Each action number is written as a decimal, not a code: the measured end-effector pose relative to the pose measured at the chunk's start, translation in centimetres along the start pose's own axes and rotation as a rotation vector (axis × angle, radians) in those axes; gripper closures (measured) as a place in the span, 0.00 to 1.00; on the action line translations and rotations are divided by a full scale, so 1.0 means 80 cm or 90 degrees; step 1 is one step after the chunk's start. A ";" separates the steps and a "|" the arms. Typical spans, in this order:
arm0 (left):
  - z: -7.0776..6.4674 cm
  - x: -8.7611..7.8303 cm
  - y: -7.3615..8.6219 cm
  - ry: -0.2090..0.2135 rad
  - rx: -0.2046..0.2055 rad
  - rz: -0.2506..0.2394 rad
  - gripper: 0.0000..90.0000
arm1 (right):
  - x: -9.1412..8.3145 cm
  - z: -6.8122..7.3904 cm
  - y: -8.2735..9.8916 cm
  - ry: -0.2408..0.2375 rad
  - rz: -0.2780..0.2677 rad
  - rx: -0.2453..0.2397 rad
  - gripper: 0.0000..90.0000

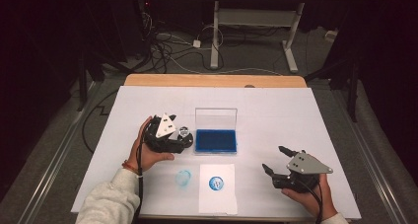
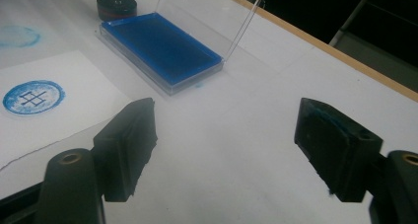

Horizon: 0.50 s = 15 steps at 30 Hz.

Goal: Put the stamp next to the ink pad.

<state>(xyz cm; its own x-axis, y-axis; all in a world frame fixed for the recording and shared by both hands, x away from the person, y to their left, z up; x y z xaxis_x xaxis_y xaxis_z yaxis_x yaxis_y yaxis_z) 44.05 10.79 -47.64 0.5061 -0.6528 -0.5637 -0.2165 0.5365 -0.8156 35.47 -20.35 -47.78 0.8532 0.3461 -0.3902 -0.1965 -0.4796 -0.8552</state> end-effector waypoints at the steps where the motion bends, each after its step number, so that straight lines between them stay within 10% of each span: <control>1: -0.001 -0.001 -0.001 0.001 0.000 0.000 0.17 | 0.000 0.000 -0.001 0.002 -0.001 0.003 0.24; 15: -0.014 -0.010 -0.010 0.006 0.007 -0.011 0.17 | -0.003 -0.001 -0.007 0.010 -0.023 0.010 0.19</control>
<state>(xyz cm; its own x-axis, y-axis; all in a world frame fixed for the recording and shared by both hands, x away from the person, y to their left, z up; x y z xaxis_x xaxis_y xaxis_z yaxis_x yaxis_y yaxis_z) 42.88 10.23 -46.69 0.5023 -0.6664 -0.5511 -0.1984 0.5315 -0.8235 35.39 -20.19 -47.16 0.8670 0.3503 -0.3545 -0.1736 -0.4545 -0.8737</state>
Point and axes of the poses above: each handheld gripper's, and its own axes: x roughly forward along the jaws, y roughly out of its underside, z roughly to its left, the point moved 9 cm from there along x, roughly forward along the jaws, and after that the axes turned 12 degrees about y, right-handed, at the moved point
